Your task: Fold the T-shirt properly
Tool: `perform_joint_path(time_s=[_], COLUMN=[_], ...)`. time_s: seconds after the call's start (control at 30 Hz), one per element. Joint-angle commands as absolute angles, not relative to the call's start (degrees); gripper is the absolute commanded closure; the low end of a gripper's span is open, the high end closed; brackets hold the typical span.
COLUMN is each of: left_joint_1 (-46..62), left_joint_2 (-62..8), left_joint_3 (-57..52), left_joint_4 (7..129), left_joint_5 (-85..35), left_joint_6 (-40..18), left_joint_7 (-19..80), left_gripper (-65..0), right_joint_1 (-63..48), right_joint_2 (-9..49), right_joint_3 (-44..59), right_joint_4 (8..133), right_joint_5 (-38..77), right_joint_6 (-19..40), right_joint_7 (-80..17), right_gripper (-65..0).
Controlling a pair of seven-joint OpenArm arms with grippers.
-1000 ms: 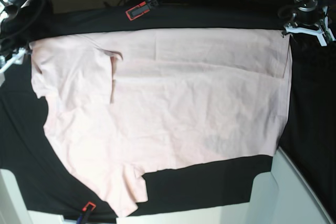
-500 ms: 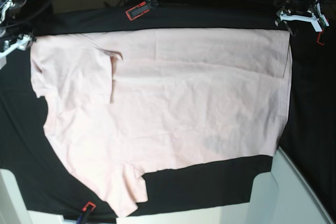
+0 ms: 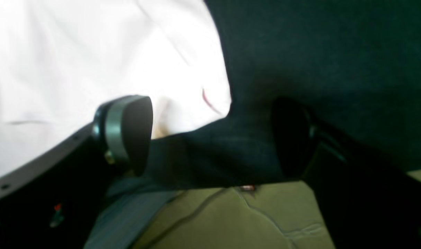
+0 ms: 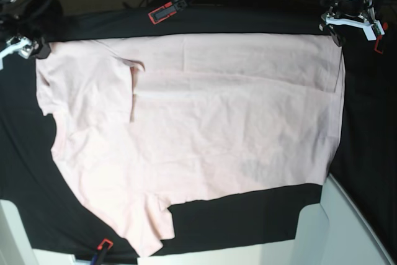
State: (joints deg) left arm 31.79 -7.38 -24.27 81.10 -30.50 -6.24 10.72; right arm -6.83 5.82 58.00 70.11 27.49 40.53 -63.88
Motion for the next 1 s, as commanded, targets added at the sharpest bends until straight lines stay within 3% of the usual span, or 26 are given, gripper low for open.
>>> perform_joint_path(time_s=[0.0,0.23,0.4,0.57,0.63,0.77,0.97], left_joint_1=[32.31,32.31,27.56,13.58,7.78,-2.24,-14.64], left_joint_2=[-8.13,-9.71,-13.85,-13.76,-12.44,-11.82,-11.91], left_joint_3=[-24.84,-24.84,-24.13,-24.13,-24.13,-19.21,-9.27], left_joint_4=[82.07,88.31,92.00,89.19,85.67,76.88,61.85], left_joint_5=[-30.73,-30.73,-30.64,-19.56,-13.32,-3.65,-1.54], left_joint_6=[-6.11,-6.11,-6.11,-6.20,-6.29,-6.37,-6.37], left_joint_7=[9.36,9.27,11.56,25.63,26.59,26.42,26.07], left_gripper=[-38.6,-38.1,-38.1,-38.0,-38.0,-38.0,-38.0], right_joint_1=[-7.25,-7.16,-1.10,10.24,14.37,21.67,31.43], right_joint_2=[6.55,8.31,15.78,20.35,21.23,21.58,21.23], right_joint_3=[58.07,56.84,43.12,23.69,16.40,5.14,-5.93], right_joint_4=[70.46,81.27,84.00,75.30,70.55,60.70,42.07], right_joint_5=[26.68,26.59,26.68,26.68,26.68,26.68,26.15], right_joint_6=[40.00,40.00,40.00,40.00,40.00,34.51,33.45], right_joint_7=[-65.54,-64.75,-64.66,-60.53,-56.75,-49.45,-34.24], right_gripper=[-50.9,-50.6,-50.6,-50.6,-50.6,-50.6,-50.6])
